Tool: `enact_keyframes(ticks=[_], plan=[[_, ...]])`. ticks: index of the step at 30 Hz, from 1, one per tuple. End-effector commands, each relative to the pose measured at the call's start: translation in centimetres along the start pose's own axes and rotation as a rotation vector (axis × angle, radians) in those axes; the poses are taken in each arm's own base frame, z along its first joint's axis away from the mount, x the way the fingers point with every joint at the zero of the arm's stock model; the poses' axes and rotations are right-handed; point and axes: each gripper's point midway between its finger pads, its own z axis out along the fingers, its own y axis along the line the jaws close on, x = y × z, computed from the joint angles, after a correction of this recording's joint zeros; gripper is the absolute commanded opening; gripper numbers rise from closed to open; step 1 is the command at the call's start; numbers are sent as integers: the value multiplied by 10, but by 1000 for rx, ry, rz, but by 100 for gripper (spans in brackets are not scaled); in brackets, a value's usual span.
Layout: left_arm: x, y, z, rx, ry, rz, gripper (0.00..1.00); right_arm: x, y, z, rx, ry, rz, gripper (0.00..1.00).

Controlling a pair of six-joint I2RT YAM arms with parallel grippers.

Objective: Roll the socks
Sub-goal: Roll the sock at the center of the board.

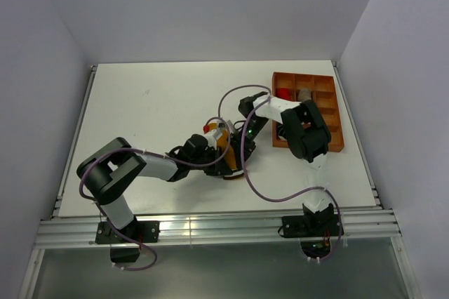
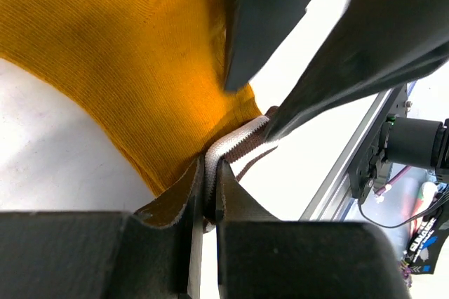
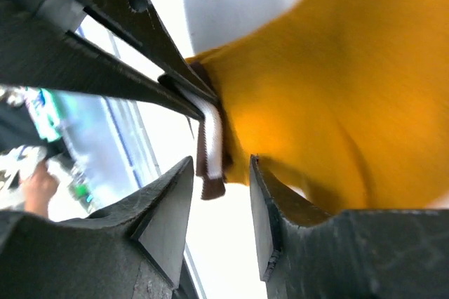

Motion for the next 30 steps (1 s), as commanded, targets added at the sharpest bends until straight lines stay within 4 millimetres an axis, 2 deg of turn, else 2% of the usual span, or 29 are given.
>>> enact_keyframes(ticks=[1, 10, 13, 15, 16, 17, 19, 20, 22, 24, 25, 26, 27, 28, 29, 30], plan=[[24, 30, -5, -141, 93, -57, 0, -20, -6, -29, 124, -106, -63, 46], [22, 33, -13, -92, 141, -191, 0, -27, -11, -74, 223, -257, -83, 47], [21, 35, -14, -102, 187, -249, 0, -23, -15, -84, 287, -291, -106, 47], [23, 39, -15, -116, 225, -291, 0, -13, -19, -82, 323, -289, -117, 47], [18, 35, -13, -111, 234, -303, 0, -19, -17, -90, 368, -328, -166, 47], [28, 37, -15, -118, 286, -349, 0, -11, -17, -84, 373, -325, -167, 48], [23, 36, -14, -108, 312, -398, 0, -18, -15, -95, 454, -370, -241, 48], [34, 43, -15, -150, 360, -458, 0, -13, -14, -92, 466, -370, -246, 49], [33, 43, -15, -143, 393, -513, 1, -19, -7, -100, 509, -396, -322, 51], [42, 46, -17, -168, 439, -571, 0, -17, 0, -96, 519, -396, -367, 51], [40, 46, -17, -174, 444, -584, 0, -22, 8, -100, 549, -411, -429, 52], [43, 49, -16, -188, 455, -599, 0, -15, 5, -94, 573, -390, -436, 52], [43, 49, -16, -191, 467, -613, 0, -24, 16, -93, 609, -401, -516, 53], [45, 50, -16, -197, 473, -624, 0, -24, 19, -88, 635, -386, -556, 54], [46, 51, -16, -203, 476, -640, 0, -14, 16, -77, 656, -351, -569, 54], [45, 53, -16, -204, 475, -653, 0, -13, 20, -71, 667, -339, -601, 54]])
